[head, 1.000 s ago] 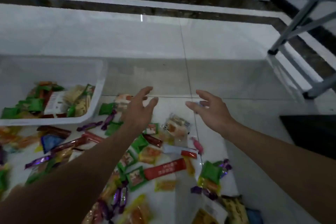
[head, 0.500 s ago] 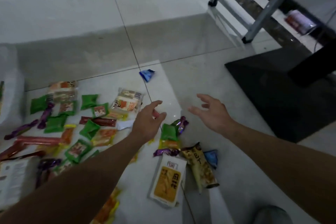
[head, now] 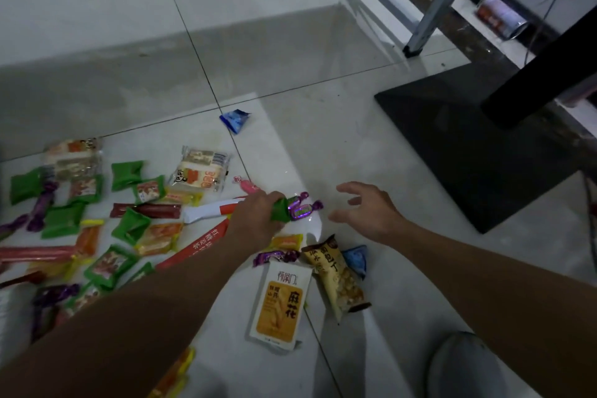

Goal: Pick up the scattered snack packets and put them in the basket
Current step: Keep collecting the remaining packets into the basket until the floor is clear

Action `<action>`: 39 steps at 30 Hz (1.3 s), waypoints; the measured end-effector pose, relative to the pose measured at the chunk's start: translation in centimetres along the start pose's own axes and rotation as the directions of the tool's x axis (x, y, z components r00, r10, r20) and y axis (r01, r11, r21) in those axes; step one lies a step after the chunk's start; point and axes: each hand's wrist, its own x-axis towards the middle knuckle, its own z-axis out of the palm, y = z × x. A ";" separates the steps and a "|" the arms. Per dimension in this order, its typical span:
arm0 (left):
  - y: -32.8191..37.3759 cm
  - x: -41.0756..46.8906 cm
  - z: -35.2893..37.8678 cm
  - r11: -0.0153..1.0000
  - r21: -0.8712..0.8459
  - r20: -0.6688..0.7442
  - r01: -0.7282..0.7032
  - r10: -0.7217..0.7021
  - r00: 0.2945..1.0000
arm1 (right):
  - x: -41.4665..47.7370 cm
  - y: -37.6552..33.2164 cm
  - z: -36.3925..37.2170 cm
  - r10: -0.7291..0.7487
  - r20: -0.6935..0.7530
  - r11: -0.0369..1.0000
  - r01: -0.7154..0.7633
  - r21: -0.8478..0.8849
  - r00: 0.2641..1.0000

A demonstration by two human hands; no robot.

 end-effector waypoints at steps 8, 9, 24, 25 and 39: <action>0.9 0.6 0.0 0.950 -0.308 -0.001 0.048 -0.051 0.999 | -2.0 4.1 -0.9 0.002 0.270 0.922 0.102 -0.373 0.963; 1.0 0.7 0.0 0.948 -0.316 -0.003 0.044 -0.047 0.999 | -2.0 4.5 -0.7 -0.015 0.264 0.908 0.123 -0.400 0.964; 2.1 0.7 -2.9 0.909 -0.413 -0.142 0.054 -0.123 0.982 | 0.1 2.3 -0.1 -0.090 -0.104 0.966 0.061 -0.252 0.991; 1.9 0.7 -3.4 0.911 -0.409 -0.159 0.051 -0.127 0.979 | 0.3 1.6 -0.1 -0.123 -0.145 0.971 0.090 -0.220 0.982; -5.6 -3.2 -18.1 0.842 -0.489 -0.402 0.229 -0.451 0.797 | 2.0 -18.4 7.9 -0.387 -0.171 0.890 0.416 0.187 0.906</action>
